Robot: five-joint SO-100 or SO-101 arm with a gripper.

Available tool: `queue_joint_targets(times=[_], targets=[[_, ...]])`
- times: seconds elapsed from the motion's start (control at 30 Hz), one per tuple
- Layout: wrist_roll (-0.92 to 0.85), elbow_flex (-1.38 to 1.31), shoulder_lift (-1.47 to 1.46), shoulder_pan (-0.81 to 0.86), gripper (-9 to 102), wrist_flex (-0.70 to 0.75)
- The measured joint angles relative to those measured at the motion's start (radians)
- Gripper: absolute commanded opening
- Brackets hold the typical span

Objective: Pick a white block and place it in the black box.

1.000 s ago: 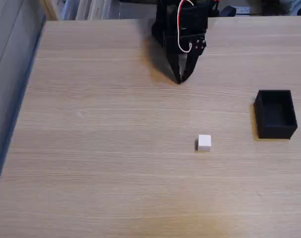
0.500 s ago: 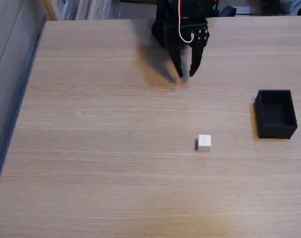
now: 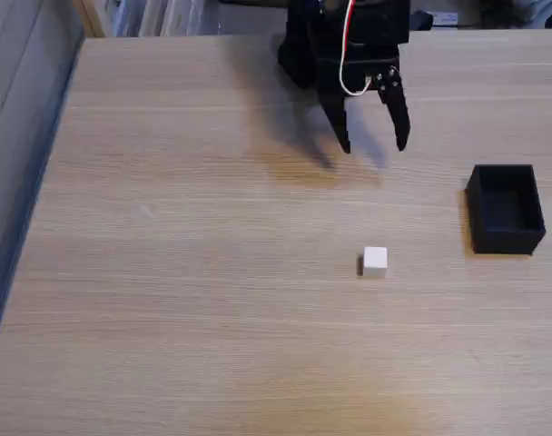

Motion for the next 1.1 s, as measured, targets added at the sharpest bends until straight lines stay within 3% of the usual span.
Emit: queue_joint_targets(times=[0.63, 1.1], targets=[[0.072, -0.305, -0.557, 0.023, 33, -0.253], [0.104, -0.511, -0.813, 0.049, 33, -0.281]])
